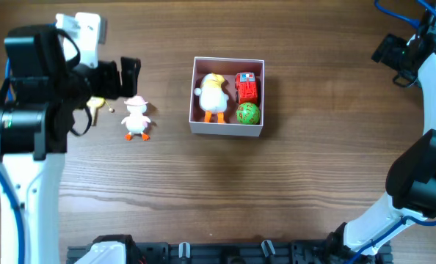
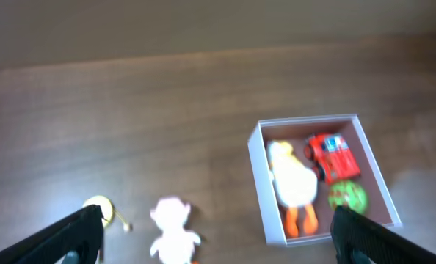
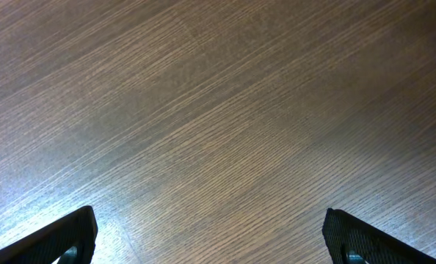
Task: Pack container
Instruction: 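Raise the left arm and move its gripper toward the duck figurine, then lower the left gripper over the pink-hatted duck figurine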
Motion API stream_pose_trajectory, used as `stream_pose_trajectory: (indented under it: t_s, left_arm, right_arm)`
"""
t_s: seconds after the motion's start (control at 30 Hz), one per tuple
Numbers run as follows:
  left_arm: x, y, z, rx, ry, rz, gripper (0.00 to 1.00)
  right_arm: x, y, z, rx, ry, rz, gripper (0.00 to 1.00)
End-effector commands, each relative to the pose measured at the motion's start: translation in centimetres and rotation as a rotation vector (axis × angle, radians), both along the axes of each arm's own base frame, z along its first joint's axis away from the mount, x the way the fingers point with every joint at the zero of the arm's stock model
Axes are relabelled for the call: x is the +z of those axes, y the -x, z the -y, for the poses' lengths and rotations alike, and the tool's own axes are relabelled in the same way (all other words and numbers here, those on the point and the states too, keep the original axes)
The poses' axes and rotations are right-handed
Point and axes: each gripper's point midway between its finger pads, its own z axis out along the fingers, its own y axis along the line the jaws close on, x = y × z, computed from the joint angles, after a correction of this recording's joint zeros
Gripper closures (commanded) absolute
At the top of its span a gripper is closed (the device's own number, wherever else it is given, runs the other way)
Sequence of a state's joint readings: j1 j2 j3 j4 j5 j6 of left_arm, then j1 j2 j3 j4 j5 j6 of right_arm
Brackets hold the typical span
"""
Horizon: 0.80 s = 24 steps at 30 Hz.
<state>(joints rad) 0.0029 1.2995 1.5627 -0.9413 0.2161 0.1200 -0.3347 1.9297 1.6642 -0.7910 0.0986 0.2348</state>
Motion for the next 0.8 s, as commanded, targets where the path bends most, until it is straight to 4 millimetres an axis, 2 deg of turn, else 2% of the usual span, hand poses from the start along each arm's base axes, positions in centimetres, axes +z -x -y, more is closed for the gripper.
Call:
stream_pose_trajectory:
  t_s: [0.0, 0.07, 0.17, 0.43, 0.77]
  left_arm:
    - [0.3, -1.2, -2.2, 0.191, 0.035, -0.001, 0.00]
    - [-0.8, -1.3, -3.0, 0.273, 0.056, -0.051, 0.00]
    - [-3.3, -1.2, -3.0, 0.328, 0.095, -0.163, 0.00]
    - [-10.6, 0.5, -1.8, 0.302, 0.032, -0.483, 0.00]
    - [-16.8, 0.0, -1.0, 0.282, 0.032, -0.705, 0.00]
  right_arm:
    - [-0.1, 0.1, 0.3, -0.018, 0.009, -0.003, 0.00]
    - [-0.1, 0.1, 0.3, -0.018, 0.009, -0.003, 0.00]
    - [-0.1, 0.1, 0.3, -0.018, 0.009, -0.003, 0.00]
    - [-0.1, 0.1, 0.3, -0.018, 0.009, -0.003, 0.00]
    - [-0.1, 0.1, 0.3, -0.018, 0.009, -0.003, 0.00]
